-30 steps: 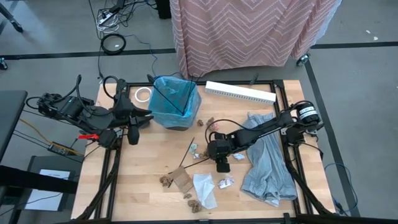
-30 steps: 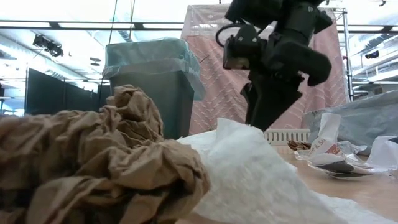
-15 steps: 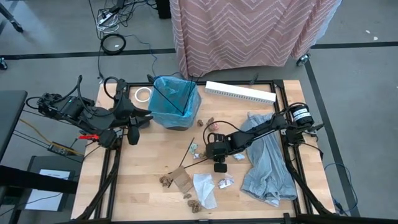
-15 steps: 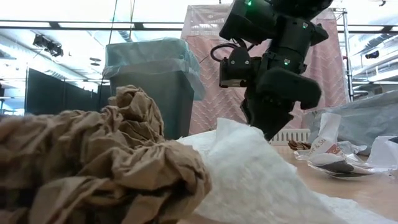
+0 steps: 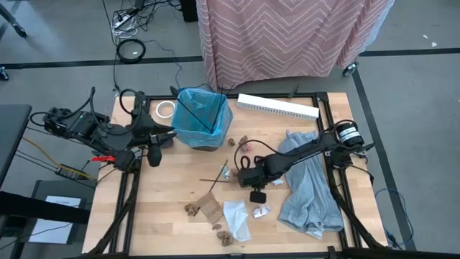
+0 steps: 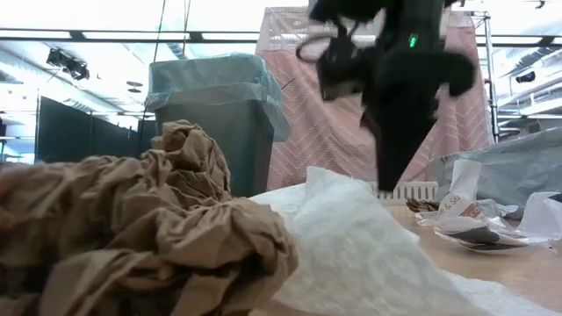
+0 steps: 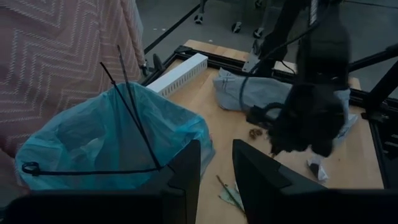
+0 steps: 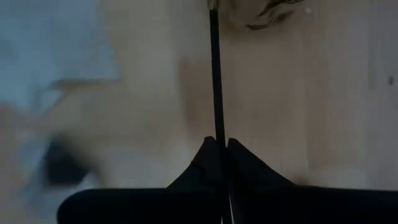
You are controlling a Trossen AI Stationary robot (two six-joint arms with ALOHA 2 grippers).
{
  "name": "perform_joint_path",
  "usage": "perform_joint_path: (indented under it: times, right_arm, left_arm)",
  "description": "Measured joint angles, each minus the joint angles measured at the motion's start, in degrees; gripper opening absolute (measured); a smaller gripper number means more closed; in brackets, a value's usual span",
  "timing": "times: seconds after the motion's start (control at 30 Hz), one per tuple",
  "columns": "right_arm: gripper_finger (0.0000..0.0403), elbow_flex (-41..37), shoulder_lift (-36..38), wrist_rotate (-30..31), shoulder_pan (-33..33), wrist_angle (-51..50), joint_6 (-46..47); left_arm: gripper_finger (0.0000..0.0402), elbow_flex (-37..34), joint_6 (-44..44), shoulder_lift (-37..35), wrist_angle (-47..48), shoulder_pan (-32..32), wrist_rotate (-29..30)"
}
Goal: Place trash/remove bag and relplace
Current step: Put the black zip tie into the black trash bin
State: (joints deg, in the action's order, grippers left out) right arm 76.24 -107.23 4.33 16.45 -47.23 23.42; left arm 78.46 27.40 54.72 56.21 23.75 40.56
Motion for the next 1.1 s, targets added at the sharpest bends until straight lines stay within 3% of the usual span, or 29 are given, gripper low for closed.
perform_joint_path:
  times: [0.2,0.4,0.57,0.7,0.83,1.1]
  right_arm:
    - [0.0001,12.4,0.3,2.4,4.7,-20.3,2.0]
    - [0.0001,27.0,0.3,11.2,8.5,-42.8,7.3]
    - [0.0,37.6,1.8,21.8,9.2,-43.0,3.5]
    - [0.0,43.6,1.2,30.8,5.4,-42.5,-3.3]
    - [0.0,45.7,1.6,35.1,0.3,-42.7,-10.6]
    - [0.0,46.3,1.3,55.9,-10.5,-42.5,-39.3]
  left_arm:
    - [0.0101,0.0,0.1,0.0,2.6,0.0,0.0]
    - [0.0101,0.0,0.2,0.0,2.8,0.0,0.0]
    - [0.0101,0.0,0.3,0.0,2.9,0.0,0.0]
    - [0.0101,0.0,0.3,0.0,3.0,0.0,0.0]
    - [0.0101,0.0,0.3,0.0,3.1,0.0,0.2]
    - [0.0101,0.0,2.4,0.0,3.4,0.0,3.3]
